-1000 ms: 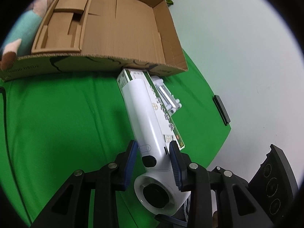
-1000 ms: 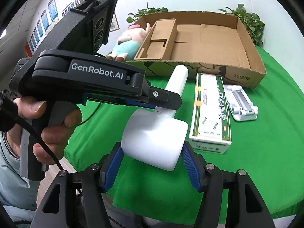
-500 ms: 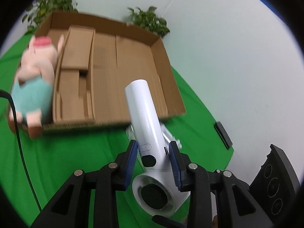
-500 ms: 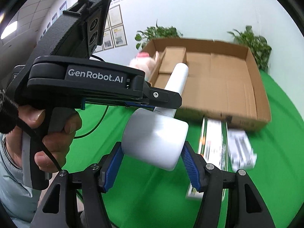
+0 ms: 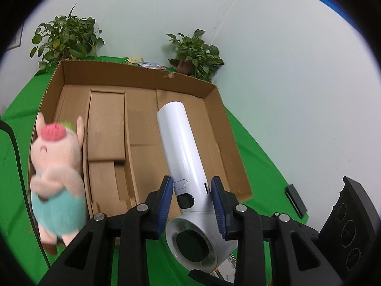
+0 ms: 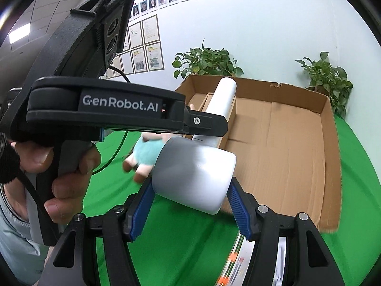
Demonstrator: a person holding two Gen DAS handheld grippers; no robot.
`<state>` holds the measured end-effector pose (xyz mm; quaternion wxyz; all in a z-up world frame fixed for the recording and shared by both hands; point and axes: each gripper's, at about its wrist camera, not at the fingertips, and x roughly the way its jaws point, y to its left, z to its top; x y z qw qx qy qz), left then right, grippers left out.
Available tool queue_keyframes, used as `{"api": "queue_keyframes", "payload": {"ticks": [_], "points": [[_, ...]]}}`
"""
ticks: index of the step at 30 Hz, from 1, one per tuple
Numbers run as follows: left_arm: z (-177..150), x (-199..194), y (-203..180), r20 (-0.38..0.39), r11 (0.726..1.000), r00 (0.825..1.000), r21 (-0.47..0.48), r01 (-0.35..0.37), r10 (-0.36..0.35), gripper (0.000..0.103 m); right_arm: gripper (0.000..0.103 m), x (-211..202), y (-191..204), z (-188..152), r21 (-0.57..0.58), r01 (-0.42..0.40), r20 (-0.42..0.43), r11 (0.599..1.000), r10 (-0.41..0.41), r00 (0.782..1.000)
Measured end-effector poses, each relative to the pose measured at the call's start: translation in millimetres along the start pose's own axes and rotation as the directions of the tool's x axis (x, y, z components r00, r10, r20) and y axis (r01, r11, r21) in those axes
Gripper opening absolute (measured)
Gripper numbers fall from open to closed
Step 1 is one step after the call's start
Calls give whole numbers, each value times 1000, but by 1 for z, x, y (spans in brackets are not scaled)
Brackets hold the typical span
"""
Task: Organize objects
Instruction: 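Lift the white hair dryer and carry it over the tray box, then lower the hair dryer into the tray box and open both tools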
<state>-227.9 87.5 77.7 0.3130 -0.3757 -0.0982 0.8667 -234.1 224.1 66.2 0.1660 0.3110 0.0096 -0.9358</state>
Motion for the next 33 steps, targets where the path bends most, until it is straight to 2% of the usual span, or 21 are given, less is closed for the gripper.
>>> {"api": "queue_keyframes", "payload": {"ticks": [7, 16, 21, 24, 27, 33], "points": [[20, 43, 20, -58, 998, 997, -10, -58, 58, 32, 59, 44, -36, 22, 28, -65, -42, 997, 66, 997], [11, 100, 23, -156, 988, 975, 35, -153, 157, 32, 59, 100, -79, 8, 135, -124, -124, 983, 141, 982], [7, 118, 27, -203, 980, 959, 54, -192, 199, 32, 59, 117, -96, -8, 185, -154, -155, 971, 184, 971], [5, 126, 29, -230, 970, 942, 78, -232, 244, 18, 58, 120, -94, -16, 194, -144, -177, 971, 179, 968], [4, 126, 31, -238, 968, 938, 76, -241, 252, 18, 57, 127, -98, -23, 215, -132, -209, 968, 178, 962], [5, 119, 36, -235, 972, 943, 38, -231, 234, 18, 56, 136, -95, -30, 220, -112, -247, 969, 167, 954]]}}
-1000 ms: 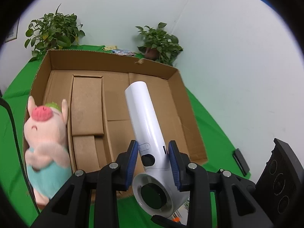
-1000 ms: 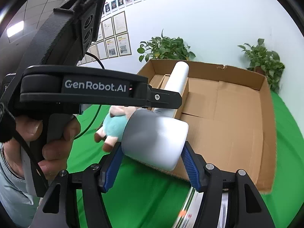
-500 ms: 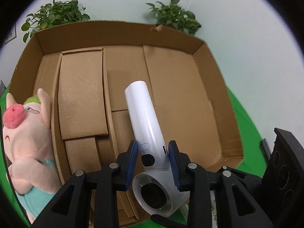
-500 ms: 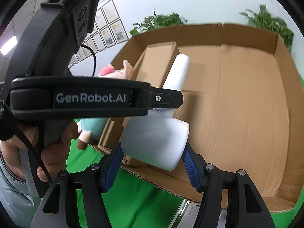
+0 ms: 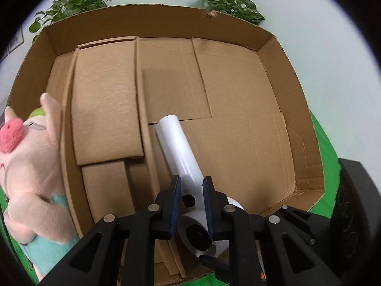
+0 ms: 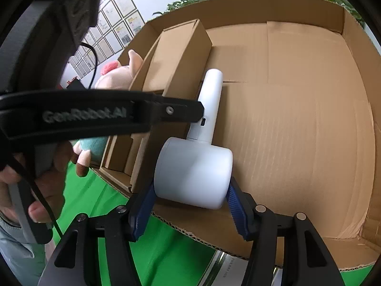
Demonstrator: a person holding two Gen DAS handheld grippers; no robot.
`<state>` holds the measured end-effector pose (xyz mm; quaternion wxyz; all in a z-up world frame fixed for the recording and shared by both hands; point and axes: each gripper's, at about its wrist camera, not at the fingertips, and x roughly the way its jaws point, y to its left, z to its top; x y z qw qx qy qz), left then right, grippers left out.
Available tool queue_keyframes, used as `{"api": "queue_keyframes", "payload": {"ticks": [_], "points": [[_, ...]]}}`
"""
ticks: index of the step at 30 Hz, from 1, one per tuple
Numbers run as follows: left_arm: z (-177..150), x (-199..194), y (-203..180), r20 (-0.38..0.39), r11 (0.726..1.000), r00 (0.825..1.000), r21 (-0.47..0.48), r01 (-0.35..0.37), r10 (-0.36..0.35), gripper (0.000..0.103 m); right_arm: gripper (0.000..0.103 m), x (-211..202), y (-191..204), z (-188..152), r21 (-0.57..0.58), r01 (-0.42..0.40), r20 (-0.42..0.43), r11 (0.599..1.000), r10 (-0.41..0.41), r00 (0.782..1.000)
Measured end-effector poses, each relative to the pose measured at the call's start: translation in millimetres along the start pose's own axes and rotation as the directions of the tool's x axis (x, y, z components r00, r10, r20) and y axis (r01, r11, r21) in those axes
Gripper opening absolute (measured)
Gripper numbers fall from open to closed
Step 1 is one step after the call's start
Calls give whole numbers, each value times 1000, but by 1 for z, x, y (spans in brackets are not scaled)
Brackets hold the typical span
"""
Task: Organize objects
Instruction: 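Lower the hair dryer into the tray box and open both tools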
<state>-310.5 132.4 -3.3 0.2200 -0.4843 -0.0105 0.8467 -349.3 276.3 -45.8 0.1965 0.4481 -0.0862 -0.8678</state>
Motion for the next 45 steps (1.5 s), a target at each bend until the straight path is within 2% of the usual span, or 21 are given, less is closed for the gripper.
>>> {"api": "queue_keyframes", "payload": {"ticks": [4, 6, 11, 12, 16, 18, 23, 35, 41, 45], "points": [[-4, -13, 6, 34, 1000, 999, -21, 5, -4, 18, 60, 9, 1, 4, 17, 4, -22, 1000, -3, 1000], [-6, -25, 11, 61, 999, 998, -29, 16, -14, 18, 59, 9, 1, 4, 22, -29, -12, 999, 29, 1000], [-17, -51, 21, 110, 1000, 994, -24, 16, -13, 18, 60, 1, 5, 4, 31, -25, 19, 999, 25, 1000], [-20, -54, 23, 115, 1000, 993, -22, 10, -8, 18, 58, -1, 8, 2, 25, -17, 14, 1000, 17, 1000], [-29, -51, 29, 103, 1000, 995, -22, -18, 20, 18, 37, 2, 11, -6, 28, 16, -33, 999, -15, 999], [-34, -44, 30, 83, 999, 996, -24, -27, 29, 18, 31, 2, 10, -15, 35, 36, -37, 999, -34, 999], [-49, -30, 38, 39, 998, 999, -51, -20, 22, 18, 30, 0, 11, -17, 57, 35, -25, 998, -33, 999], [-61, -29, 37, 29, 996, 1000, -95, -3, 5, 18, 32, 2, 15, -16, 62, 60, -31, 996, -58, 998], [-64, -28, 35, 28, 994, 999, -105, -14, 17, 18, 32, 5, 3, -10, 129, 3, -31, 992, 1, 1000], [-67, -28, 35, 16, 995, 1000, -103, -11, 13, 18, 33, 5, 12, -13, 90, 35, -35, 995, -32, 999]]}}
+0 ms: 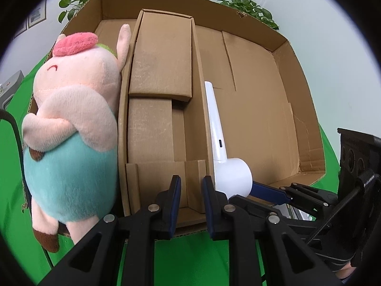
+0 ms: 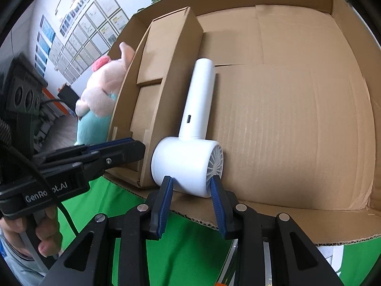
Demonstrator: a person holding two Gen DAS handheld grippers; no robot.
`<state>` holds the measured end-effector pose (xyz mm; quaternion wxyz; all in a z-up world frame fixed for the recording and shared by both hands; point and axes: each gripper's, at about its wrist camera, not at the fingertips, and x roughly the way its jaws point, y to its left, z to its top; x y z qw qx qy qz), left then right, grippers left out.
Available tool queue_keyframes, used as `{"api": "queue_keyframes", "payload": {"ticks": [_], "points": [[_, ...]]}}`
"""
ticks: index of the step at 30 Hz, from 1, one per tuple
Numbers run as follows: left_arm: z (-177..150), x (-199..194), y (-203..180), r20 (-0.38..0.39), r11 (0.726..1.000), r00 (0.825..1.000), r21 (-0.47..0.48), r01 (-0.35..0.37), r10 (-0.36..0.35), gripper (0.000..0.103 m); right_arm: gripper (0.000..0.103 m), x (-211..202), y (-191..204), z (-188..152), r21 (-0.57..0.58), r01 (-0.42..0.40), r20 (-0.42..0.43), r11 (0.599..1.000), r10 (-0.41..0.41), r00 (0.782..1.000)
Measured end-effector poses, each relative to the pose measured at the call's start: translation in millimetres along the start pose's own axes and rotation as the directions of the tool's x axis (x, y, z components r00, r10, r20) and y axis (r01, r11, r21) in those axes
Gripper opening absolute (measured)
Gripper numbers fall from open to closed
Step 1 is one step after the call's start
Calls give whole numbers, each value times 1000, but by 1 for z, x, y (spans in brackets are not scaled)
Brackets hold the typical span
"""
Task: Organize objects
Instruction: 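Lower the hair dryer into the tray box and open both tools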
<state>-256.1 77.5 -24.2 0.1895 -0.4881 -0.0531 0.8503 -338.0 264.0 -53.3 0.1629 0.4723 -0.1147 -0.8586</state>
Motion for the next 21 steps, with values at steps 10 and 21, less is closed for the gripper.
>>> {"api": "queue_keyframes", "payload": {"ticks": [10, 21], "points": [[-12, -1, -3, -2, 1000, 1000, 4, -8, 8, 19, 102, -67, 4, -26, 30, 211, 238, 977, -212, 948], [-22, -5, -5, 27, 999, 999, -26, -35, 36, 20, 103, -120, 1, -93, 50, 311, 306, 949, -311, 900]]}}
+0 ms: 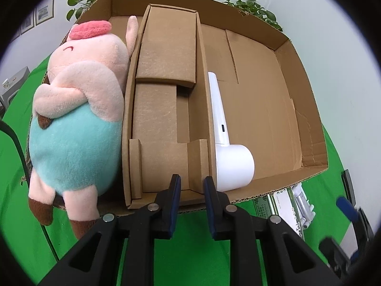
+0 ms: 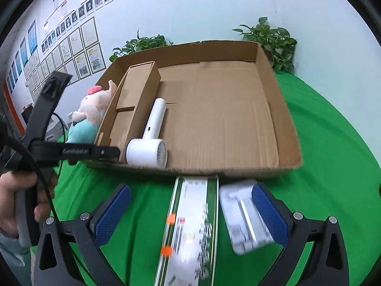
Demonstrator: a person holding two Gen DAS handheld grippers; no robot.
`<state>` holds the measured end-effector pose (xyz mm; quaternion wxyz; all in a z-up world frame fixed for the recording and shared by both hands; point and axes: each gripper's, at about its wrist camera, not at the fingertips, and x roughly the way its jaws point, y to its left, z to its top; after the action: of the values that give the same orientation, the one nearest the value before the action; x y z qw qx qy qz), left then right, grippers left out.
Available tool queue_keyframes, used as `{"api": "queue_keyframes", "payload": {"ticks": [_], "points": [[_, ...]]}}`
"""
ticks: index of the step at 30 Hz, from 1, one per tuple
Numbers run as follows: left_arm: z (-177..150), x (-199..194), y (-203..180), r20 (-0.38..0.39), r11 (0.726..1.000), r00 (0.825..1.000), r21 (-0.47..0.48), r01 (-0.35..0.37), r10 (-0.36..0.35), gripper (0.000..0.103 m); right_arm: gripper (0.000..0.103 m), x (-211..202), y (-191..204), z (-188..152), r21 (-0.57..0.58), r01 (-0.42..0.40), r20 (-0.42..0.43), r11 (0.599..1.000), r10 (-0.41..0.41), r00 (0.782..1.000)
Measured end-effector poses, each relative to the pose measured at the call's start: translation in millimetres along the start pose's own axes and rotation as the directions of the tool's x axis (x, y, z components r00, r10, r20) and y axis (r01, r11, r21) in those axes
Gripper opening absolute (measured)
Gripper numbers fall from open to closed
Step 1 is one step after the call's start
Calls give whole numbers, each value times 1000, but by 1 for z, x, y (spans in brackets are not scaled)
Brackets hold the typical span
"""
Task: Organize objects
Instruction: 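Lower the hair dryer into the tray box and open both tools, then move both tools to the green-and-white medicine box on the table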
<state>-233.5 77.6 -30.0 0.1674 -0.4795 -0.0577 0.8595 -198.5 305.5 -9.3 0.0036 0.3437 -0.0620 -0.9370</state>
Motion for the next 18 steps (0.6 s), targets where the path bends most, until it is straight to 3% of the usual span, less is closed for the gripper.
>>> {"api": "queue_keyframes", "payload": {"ticks": [4, 6, 8, 10, 13, 18], "points": [[-2, -6, -6, 38, 996, 996, 40, -85, 83, 31, 103, -15, 3, -17, -17, 3, 2, 1000, -3, 1000], [-4, -15, -9, 75, 992, 991, 50, -112, 108, 32, 103, -21, 7, -25, -33, 16, 3, 999, -16, 1000], [-8, -28, -15, 125, 990, 985, 64, -128, 119, 40, 103, -24, 10, -34, -32, 23, -2, 999, -23, 1000], [-12, -41, -21, 173, 987, 977, 73, -140, 126, 60, 103, -23, 10, -42, -33, 30, -18, 999, -31, 999], [-18, -54, -30, 214, 989, 972, 88, -116, 95, 62, 103, -21, 13, -55, -47, 26, -48, 999, -28, 998], [-33, -50, -41, 161, 991, 987, 134, -12, -10, 62, 102, -22, 16, -73, -60, 11, -94, 998, -16, 995]]}}
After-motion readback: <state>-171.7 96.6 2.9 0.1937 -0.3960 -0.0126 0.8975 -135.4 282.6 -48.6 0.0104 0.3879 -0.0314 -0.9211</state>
